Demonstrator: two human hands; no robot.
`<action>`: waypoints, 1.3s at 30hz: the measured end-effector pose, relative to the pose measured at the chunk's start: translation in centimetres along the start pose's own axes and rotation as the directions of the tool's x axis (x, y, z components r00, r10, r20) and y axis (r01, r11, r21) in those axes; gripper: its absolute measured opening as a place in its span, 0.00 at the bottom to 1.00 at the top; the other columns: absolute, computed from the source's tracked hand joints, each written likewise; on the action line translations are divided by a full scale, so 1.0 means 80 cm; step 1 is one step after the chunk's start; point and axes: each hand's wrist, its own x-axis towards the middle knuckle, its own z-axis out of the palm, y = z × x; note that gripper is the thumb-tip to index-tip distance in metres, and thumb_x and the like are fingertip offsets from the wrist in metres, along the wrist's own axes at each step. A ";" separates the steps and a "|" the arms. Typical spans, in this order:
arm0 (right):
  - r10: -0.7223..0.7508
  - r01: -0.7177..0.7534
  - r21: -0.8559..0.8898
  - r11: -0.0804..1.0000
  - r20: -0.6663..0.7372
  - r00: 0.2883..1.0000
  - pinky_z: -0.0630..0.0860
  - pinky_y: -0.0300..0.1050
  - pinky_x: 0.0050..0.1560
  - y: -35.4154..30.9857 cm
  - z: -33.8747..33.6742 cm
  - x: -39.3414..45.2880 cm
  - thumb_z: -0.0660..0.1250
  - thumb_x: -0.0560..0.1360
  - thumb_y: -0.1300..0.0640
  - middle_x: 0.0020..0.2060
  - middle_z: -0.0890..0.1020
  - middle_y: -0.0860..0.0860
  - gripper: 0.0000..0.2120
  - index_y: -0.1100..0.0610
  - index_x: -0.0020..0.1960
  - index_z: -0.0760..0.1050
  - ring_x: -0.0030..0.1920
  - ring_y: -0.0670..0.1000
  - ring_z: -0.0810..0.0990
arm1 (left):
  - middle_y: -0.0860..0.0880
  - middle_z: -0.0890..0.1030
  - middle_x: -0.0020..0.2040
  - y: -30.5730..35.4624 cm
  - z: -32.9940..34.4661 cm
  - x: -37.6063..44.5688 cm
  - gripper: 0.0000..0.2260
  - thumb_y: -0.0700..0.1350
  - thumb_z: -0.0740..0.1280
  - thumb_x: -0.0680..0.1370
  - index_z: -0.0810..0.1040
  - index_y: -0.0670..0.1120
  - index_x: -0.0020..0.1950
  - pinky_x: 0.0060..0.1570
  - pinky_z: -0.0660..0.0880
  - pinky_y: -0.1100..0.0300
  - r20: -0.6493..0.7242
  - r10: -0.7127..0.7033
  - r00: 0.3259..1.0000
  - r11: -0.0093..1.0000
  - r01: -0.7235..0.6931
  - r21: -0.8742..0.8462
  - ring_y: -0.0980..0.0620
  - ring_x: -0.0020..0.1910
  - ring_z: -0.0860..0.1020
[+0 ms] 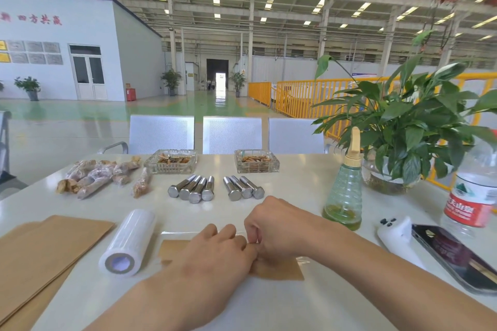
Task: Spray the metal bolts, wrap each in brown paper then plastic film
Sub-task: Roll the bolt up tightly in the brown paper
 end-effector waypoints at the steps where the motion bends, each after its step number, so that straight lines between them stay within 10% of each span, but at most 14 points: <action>1: 0.008 -0.008 0.015 1.000 0.001 1.000 0.82 0.49 0.46 0.000 -0.001 0.001 0.75 0.69 0.48 0.41 0.82 0.45 0.08 0.50 0.45 0.82 0.45 0.50 0.80 | 0.48 0.74 0.59 -0.001 -0.001 0.000 0.19 0.38 0.60 0.78 0.68 0.52 0.68 0.50 0.62 0.51 -0.018 -0.009 1.000 1.000 0.009 -0.023 0.44 0.61 0.68; 6: 0.022 -0.022 0.026 0.999 0.000 1.000 0.81 0.45 0.47 0.002 0.001 0.006 0.74 0.72 0.43 0.35 0.79 0.42 0.11 0.47 0.38 0.78 0.45 0.49 0.80 | 0.57 0.68 0.54 -0.020 -0.003 -0.009 0.06 0.55 0.56 0.84 0.71 0.57 0.56 0.44 0.68 0.54 -0.101 -0.157 0.982 0.951 0.123 -0.284 0.51 0.55 0.72; 11: 0.049 -0.049 -0.002 0.999 0.063 0.997 0.77 0.42 0.43 -0.001 -0.009 0.012 0.73 0.72 0.57 0.32 0.76 0.39 0.05 0.47 0.42 0.82 0.44 0.46 0.76 | 0.57 0.74 0.50 -0.023 0.000 -0.005 0.06 0.53 0.58 0.81 0.74 0.56 0.54 0.43 0.70 0.54 -0.130 -0.256 0.958 0.913 0.196 -0.356 0.52 0.52 0.75; 20: 0.135 -0.153 0.129 0.980 0.142 0.981 0.72 0.50 0.37 -0.011 -0.044 -0.012 0.63 0.76 0.48 0.27 0.71 0.49 0.19 0.56 0.30 0.71 0.32 0.47 0.71 | 0.55 0.81 0.45 -0.025 0.004 0.005 0.06 0.52 0.62 0.79 0.78 0.58 0.53 0.40 0.67 0.55 -0.126 -0.373 0.919 0.851 0.285 -0.440 0.50 0.49 0.78; 27: 0.117 -0.132 0.140 0.981 0.111 0.987 0.72 0.35 0.37 -0.012 -0.037 -0.020 0.65 0.76 0.58 0.35 0.77 0.40 0.10 0.51 0.48 0.85 0.48 0.45 0.77 | 0.58 0.80 0.43 -0.031 0.010 0.012 0.06 0.53 0.64 0.78 0.78 0.60 0.54 0.42 0.71 0.58 -0.152 -0.373 0.915 0.823 0.250 -0.511 0.53 0.47 0.77; 39: 0.209 -0.212 0.118 0.970 0.039 0.977 0.74 0.47 0.49 -0.005 -0.012 -0.011 0.66 0.77 0.52 0.50 0.78 0.47 0.06 0.42 0.50 0.81 0.58 0.52 0.76 | 0.65 0.80 0.36 -0.060 0.019 0.020 0.16 0.39 0.63 0.75 0.76 0.62 0.49 0.39 0.76 0.59 -0.073 -0.300 0.951 0.739 0.184 -0.648 0.62 0.36 0.75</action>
